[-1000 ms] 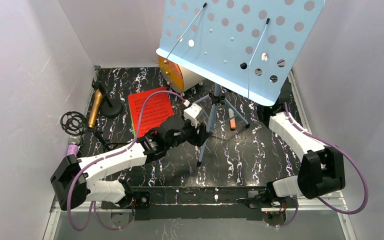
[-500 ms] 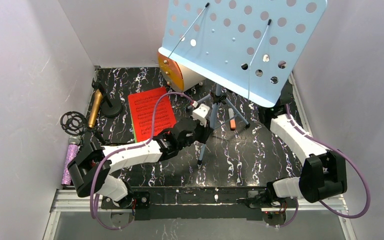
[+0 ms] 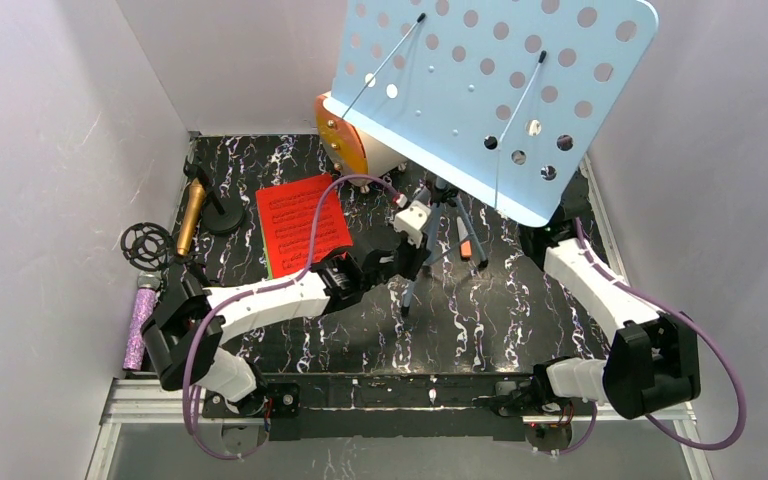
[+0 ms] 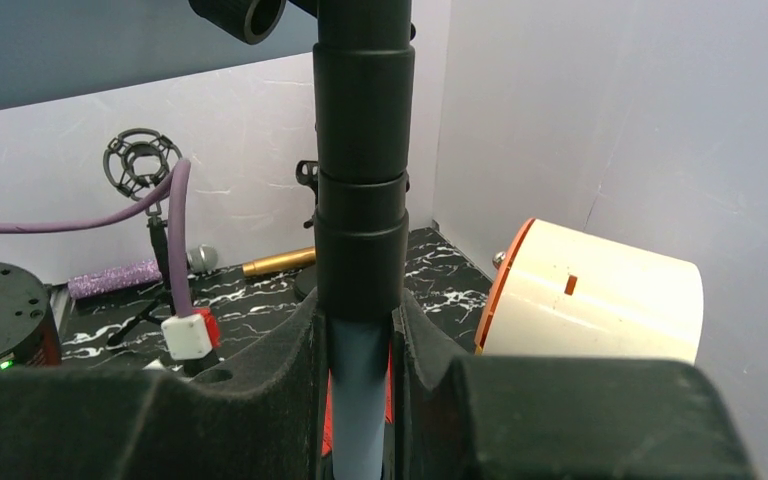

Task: Pack up the instrument practice props
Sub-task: Close the music stand at the center of the board.

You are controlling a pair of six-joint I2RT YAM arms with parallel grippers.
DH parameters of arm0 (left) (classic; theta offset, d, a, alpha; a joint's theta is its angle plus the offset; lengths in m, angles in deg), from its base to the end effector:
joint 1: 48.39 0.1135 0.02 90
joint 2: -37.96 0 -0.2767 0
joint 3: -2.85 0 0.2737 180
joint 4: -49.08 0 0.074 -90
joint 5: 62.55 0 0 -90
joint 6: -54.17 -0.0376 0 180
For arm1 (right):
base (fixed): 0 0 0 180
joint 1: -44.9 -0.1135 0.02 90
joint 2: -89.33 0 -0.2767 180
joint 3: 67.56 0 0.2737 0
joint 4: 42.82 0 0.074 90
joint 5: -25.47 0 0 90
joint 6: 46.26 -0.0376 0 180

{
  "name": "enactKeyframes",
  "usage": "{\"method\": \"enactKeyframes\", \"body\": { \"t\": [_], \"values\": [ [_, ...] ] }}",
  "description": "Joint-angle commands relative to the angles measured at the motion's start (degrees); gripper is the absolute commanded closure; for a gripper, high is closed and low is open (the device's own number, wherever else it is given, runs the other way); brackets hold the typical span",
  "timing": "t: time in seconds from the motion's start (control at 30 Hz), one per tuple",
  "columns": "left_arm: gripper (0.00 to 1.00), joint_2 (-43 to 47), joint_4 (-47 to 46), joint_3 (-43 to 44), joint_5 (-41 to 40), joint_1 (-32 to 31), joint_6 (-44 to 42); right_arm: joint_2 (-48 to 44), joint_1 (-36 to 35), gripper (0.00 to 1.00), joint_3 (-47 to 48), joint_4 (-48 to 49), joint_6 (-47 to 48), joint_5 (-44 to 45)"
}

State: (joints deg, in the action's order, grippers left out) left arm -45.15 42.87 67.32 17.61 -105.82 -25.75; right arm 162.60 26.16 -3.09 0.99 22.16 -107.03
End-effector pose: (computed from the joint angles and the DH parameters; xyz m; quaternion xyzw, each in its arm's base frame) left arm 0.1963 -0.2954 0.2768 0.2627 0.7328 -0.2912 0.5560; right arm 0.2704 0.1186 0.3950 -0.3107 0.4381 0.4420 0.7184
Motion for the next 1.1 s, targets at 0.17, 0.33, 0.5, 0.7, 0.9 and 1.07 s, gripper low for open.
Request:
{"method": "enactKeyframes", "body": {
  "t": [0.17, 0.33, 0.5, 0.7, 0.9, 1.07],
  "values": [
    [1.00, 0.8, -12.0, 11.6, 1.1, 0.0, -1.6, -3.8, -1.6, 0.99, -4.2, -6.0, 4.9, -2.9],
    [1.00, 1.2, -12.1, 12.4, 1.3, 0.0, -2.4, -5.5, -2.4, 0.99, -5.6, -6.7, 5.4, -2.9],
    [1.00, 2.9, -12.1, 12.6, 0.2, 0.0, -4.1, -7.1, -3.4, 0.99, -7.4, -7.4, 5.6, -2.0],
    [1.00, 2.6, -13.0, 14.5, 0.2, 0.0, -4.4, -9.1, -4.7, 0.99, -9.1, -8.6, 5.7, -0.8],
    [1.00, 3.3, -18.0, 15.1, 1.8, 0.0, -2.9, -11.2, -5.5, 0.99, -11.0, -9.9, 6.0, 0.3],
    [0.87, 4.4, -18.9, 13.4, 4.5, 0.0, -2.8, -12.3, -5.6, 0.99, -11.9, -10.1, 6.1, 0.7]
  ]
}}
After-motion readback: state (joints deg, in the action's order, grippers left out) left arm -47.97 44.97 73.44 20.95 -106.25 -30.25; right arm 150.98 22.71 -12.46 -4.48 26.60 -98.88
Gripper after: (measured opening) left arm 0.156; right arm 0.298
